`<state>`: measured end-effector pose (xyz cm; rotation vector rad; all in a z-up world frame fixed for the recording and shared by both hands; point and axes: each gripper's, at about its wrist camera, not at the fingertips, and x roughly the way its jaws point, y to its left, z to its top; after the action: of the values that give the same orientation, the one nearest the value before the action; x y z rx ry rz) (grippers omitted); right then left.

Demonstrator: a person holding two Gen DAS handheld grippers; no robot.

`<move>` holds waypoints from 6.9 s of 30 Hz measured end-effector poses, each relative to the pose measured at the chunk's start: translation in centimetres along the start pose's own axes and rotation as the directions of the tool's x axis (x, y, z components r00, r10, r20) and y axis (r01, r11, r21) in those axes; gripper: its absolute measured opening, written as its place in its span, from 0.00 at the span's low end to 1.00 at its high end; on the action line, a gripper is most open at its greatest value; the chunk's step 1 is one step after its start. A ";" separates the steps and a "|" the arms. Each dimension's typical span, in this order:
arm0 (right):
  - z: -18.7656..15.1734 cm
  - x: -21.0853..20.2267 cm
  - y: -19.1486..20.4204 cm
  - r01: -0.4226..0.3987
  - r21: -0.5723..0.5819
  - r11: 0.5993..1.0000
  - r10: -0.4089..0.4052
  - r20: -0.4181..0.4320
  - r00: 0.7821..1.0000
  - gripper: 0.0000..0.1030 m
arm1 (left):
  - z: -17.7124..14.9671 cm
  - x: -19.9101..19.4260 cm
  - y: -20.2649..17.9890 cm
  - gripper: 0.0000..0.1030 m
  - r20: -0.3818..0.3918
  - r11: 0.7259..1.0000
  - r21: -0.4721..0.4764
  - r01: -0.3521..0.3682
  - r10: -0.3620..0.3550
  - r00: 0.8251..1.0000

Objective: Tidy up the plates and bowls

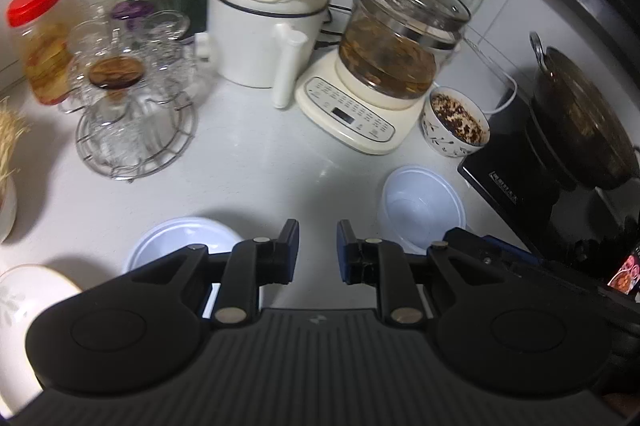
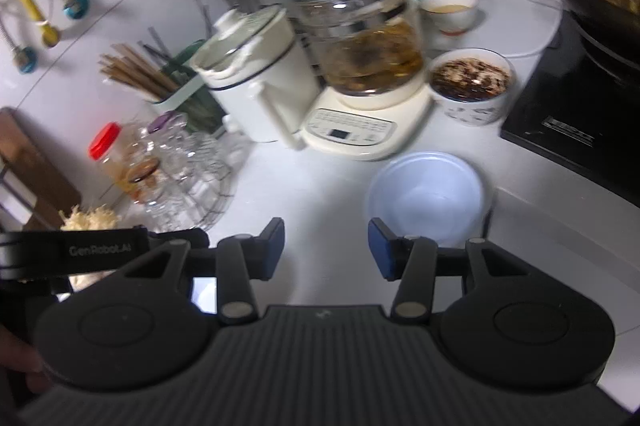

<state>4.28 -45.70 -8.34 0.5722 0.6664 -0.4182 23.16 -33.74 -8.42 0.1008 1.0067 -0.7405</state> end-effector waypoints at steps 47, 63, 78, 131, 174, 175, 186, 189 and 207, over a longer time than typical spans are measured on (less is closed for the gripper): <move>2.6 12.6 -13.7 0.118 0.138 0.983 -0.090 -0.195 0.977 0.25 | 2.4 19.6 -7.3 0.10 -0.229 0.998 0.039 0.044 -0.034 0.973; 2.0 12.1 -13.9 0.114 0.162 0.980 -0.077 -0.219 0.973 0.12 | 2.8 19.4 -7.6 0.07 -0.210 0.996 0.043 0.082 -0.071 0.975; 3.4 8.7 -11.3 0.068 0.135 0.989 -0.041 -0.190 0.981 0.11 | 3.5 13.7 -7.5 0.07 -0.152 0.996 0.037 0.076 -0.070 0.986; -2.3 9.7 9.5 -0.210 -0.150 0.966 0.154 -0.318 0.936 0.13 | -3.0 -0.7 13.1 0.08 -0.068 0.968 -0.239 -0.080 0.065 0.996; -4.6 16.3 6.8 -0.205 0.083 0.975 0.219 -0.482 0.849 0.29 | -3.4 -0.9 14.3 0.51 -0.080 0.942 -0.296 -0.158 0.141 0.987; -4.5 16.3 6.9 -0.204 0.080 0.976 0.217 -0.482 0.849 0.28 | -3.4 -0.8 14.3 0.51 -0.080 0.942 -0.297 -0.158 0.140 0.987; -3.7 15.6 5.7 -0.179 0.063 0.982 0.188 -0.454 0.871 0.11 | -2.6 0.3 13.7 0.54 -0.089 0.948 -0.289 -0.130 0.109 0.990; -3.5 15.5 4.9 -0.163 0.078 0.984 0.181 -0.446 0.877 0.11 | -2.5 0.9 13.2 0.55 -0.097 0.952 -0.282 -0.123 0.099 0.990; -2.6 14.5 1.0 -0.090 0.112 0.990 0.129 -0.420 0.898 0.11 | -2.2 5.6 9.9 0.56 -0.178 0.961 -0.274 -0.033 -0.017 0.984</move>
<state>13.99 -45.94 -19.50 0.7946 1.0345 -0.2158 29.30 -28.25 -16.62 -0.0721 1.2718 -0.5842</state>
